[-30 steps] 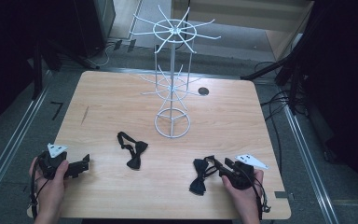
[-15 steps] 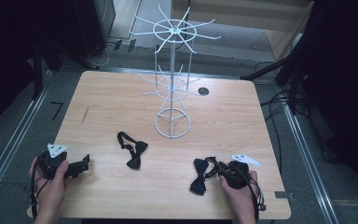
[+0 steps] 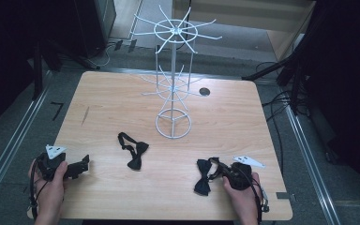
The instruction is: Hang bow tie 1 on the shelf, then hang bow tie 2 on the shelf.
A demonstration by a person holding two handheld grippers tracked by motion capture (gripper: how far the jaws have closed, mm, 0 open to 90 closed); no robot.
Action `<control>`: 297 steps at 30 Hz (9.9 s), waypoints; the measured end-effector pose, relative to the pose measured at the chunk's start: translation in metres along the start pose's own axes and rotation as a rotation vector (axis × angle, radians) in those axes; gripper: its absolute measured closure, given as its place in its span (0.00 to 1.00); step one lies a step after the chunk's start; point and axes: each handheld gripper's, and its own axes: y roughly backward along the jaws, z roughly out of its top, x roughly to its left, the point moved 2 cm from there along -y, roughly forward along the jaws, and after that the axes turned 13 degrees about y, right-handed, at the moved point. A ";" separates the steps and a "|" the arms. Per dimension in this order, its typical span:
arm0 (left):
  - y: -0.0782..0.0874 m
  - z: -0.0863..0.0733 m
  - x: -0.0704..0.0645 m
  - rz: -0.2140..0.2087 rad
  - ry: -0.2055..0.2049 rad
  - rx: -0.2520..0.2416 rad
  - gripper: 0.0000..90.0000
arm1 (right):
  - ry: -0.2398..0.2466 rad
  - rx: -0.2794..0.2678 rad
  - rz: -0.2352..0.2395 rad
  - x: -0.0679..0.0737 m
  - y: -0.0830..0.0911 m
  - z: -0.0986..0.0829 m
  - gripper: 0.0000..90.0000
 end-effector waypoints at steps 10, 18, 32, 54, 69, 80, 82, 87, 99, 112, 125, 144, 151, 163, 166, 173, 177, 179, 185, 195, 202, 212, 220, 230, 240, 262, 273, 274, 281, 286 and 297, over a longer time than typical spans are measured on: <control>-0.001 0.000 0.000 0.005 0.008 -0.001 0.00 | 0.094 -0.104 -0.052 0.007 0.018 0.009 1.00; 0.001 0.000 0.001 -0.001 0.017 -0.012 0.00 | 0.139 -0.163 -0.064 0.013 0.033 0.019 1.00; 0.000 0.001 0.001 -0.003 0.017 -0.012 0.00 | 0.187 -0.228 -0.056 0.022 0.042 0.039 1.00; 0.000 0.002 0.001 -0.003 0.017 -0.011 0.00 | 0.237 -0.281 -0.033 0.037 0.044 0.071 1.00; -0.001 0.002 0.001 0.000 0.018 -0.012 0.00 | 0.264 -0.300 -0.012 0.048 0.043 0.092 1.00; -0.001 0.002 0.001 0.001 0.020 -0.009 0.00 | 0.279 -0.314 0.008 0.057 0.042 0.100 1.00; -0.001 0.002 0.001 -0.001 0.019 -0.014 0.00 | 0.280 -0.317 0.009 0.057 0.042 0.101 1.00; -0.001 0.002 0.001 0.000 0.019 -0.014 0.00 | 0.291 -0.327 0.016 0.062 0.044 0.106 1.00; -0.001 0.002 0.001 -0.002 0.015 -0.009 0.00 | 0.310 -0.349 0.031 0.071 0.046 0.119 1.00; -0.002 0.002 0.001 -0.002 0.013 -0.004 0.00 | 0.333 -0.388 0.046 0.080 0.053 0.136 1.00; -0.001 0.002 0.001 -0.001 0.010 -0.005 0.00 | 0.348 -0.407 0.048 0.083 0.059 0.145 1.00; -0.002 0.002 0.001 -0.006 0.015 0.001 0.00 | 0.368 -0.435 0.048 0.090 0.064 0.155 1.00; -0.002 0.002 0.001 -0.008 0.014 0.005 0.00 | 0.375 -0.443 0.049 0.093 0.064 0.161 1.00; -0.002 0.002 0.001 -0.008 0.015 0.004 0.00 | 0.371 -0.448 0.044 0.090 0.063 0.168 1.00; -0.002 0.002 0.001 -0.008 0.015 0.003 0.00 | 0.364 -0.449 0.042 0.089 0.063 0.170 1.00; -0.002 0.002 0.001 -0.007 0.016 0.007 0.00 | 0.366 -0.449 0.044 0.088 0.061 0.174 1.00; -0.002 0.002 0.001 -0.008 0.014 0.008 0.00 | 0.367 -0.446 0.046 0.088 0.059 0.176 1.00; -0.002 0.002 0.002 -0.009 0.016 0.009 0.00 | 0.365 -0.444 0.047 0.089 0.058 0.177 1.00; -0.002 0.002 0.001 -0.011 0.019 0.013 0.00 | 0.369 -0.441 0.051 0.090 0.055 0.180 1.00; -0.002 0.002 0.001 -0.010 0.019 0.007 0.00 | 0.371 -0.440 0.045 0.089 0.053 0.186 1.00; -0.002 0.002 0.002 -0.013 0.021 0.007 0.00 | 0.371 -0.439 0.045 0.088 0.050 0.191 1.00; -0.002 0.003 0.002 -0.012 0.022 0.014 0.00 | 0.362 -0.433 0.050 0.086 0.044 0.195 1.00; -0.003 0.002 0.002 -0.009 0.017 0.018 0.00 | 0.349 -0.435 0.055 0.084 0.041 0.197 1.00; -0.003 0.003 0.002 -0.010 0.018 0.014 0.00 | 0.344 -0.429 0.058 0.084 0.037 0.201 1.00; -0.003 0.003 0.002 -0.010 0.016 0.011 0.00 | 0.348 -0.416 0.054 0.083 0.028 0.203 1.00; -0.003 0.003 0.002 -0.009 0.016 0.012 0.00 | 0.310 -0.379 0.058 0.073 0.005 0.195 1.00; -0.003 0.003 0.002 -0.010 0.017 0.014 0.00 | 0.292 -0.362 0.077 0.071 -0.002 0.186 0.91; -0.003 0.003 0.002 -0.010 0.016 0.014 0.00 | 0.292 -0.360 0.075 0.072 -0.002 0.185 0.91; -0.003 0.003 0.002 -0.009 0.016 0.014 0.00 | 0.290 -0.371 0.086 0.073 0.002 0.180 0.86; -0.003 0.003 0.002 -0.010 0.011 0.017 0.00 | 0.298 -0.377 0.094 0.075 0.004 0.177 0.81; -0.003 0.003 0.002 -0.010 0.011 0.018 0.00 | 0.289 -0.386 0.080 0.076 0.012 0.173 0.75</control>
